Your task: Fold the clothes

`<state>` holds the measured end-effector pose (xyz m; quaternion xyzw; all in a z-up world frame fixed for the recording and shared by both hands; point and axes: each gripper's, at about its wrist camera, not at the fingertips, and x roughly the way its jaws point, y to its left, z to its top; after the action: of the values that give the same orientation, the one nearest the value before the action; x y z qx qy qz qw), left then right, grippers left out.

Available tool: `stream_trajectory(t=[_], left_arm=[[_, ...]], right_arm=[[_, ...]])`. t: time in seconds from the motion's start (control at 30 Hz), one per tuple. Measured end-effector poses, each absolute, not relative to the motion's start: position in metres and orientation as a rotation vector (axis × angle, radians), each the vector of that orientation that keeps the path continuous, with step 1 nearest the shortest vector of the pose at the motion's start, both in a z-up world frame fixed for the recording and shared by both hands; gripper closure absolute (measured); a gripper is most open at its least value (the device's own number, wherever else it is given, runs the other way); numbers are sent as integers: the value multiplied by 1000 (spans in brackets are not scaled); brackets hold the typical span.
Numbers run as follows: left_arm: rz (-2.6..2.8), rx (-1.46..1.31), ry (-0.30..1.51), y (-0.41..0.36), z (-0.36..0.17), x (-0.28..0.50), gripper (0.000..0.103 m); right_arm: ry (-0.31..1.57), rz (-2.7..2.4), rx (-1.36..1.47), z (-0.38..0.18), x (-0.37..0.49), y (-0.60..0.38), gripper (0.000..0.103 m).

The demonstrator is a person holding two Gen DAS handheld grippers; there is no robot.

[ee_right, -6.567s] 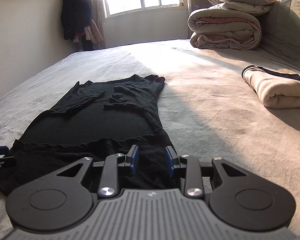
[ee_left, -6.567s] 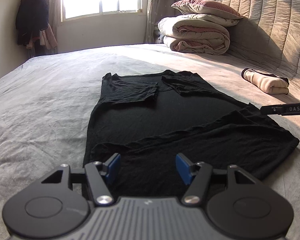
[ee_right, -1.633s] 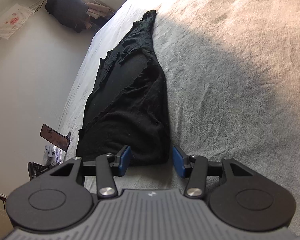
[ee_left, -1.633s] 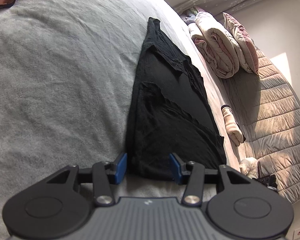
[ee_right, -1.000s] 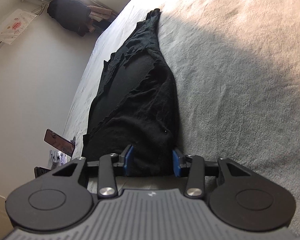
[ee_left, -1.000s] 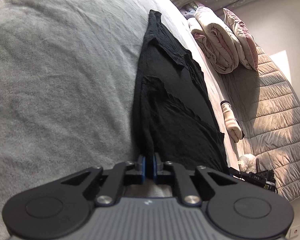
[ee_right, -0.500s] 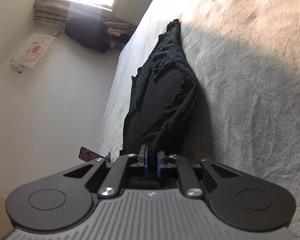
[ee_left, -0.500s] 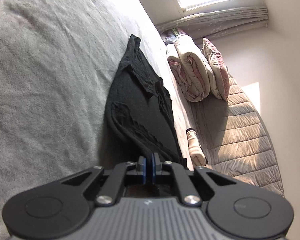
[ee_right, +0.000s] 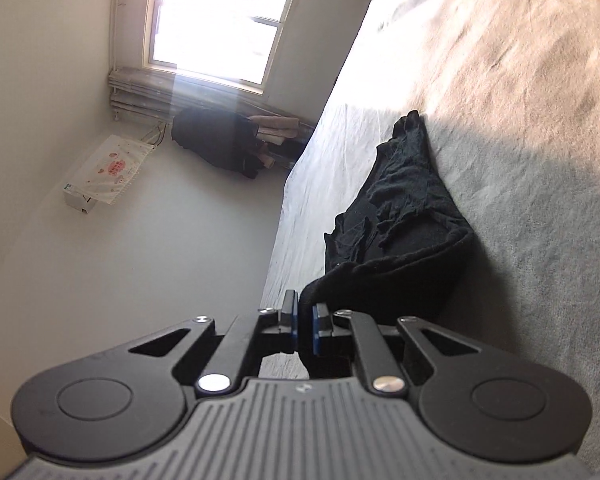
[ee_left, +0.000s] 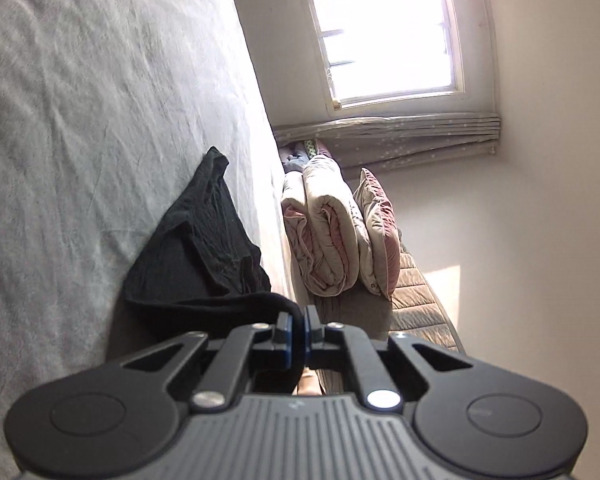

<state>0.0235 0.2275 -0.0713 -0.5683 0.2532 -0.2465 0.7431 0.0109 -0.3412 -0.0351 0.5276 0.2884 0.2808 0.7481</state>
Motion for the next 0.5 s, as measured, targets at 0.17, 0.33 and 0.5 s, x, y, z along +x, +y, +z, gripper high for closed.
stream_trajectory(t=[0.17, 0.33, 0.5], left_arm=[[-481, -1270, 537, 226, -61, 52, 98], [-410, -1301, 577, 221, -69, 85, 98], [-318, -1347, 639, 219, -90, 115, 98]], right_arm=[[622, 549, 1209, -34, 41, -343, 93], [643, 447, 1271, -46, 74, -347, 93], [678, 349, 1320, -71, 99, -350, 93]])
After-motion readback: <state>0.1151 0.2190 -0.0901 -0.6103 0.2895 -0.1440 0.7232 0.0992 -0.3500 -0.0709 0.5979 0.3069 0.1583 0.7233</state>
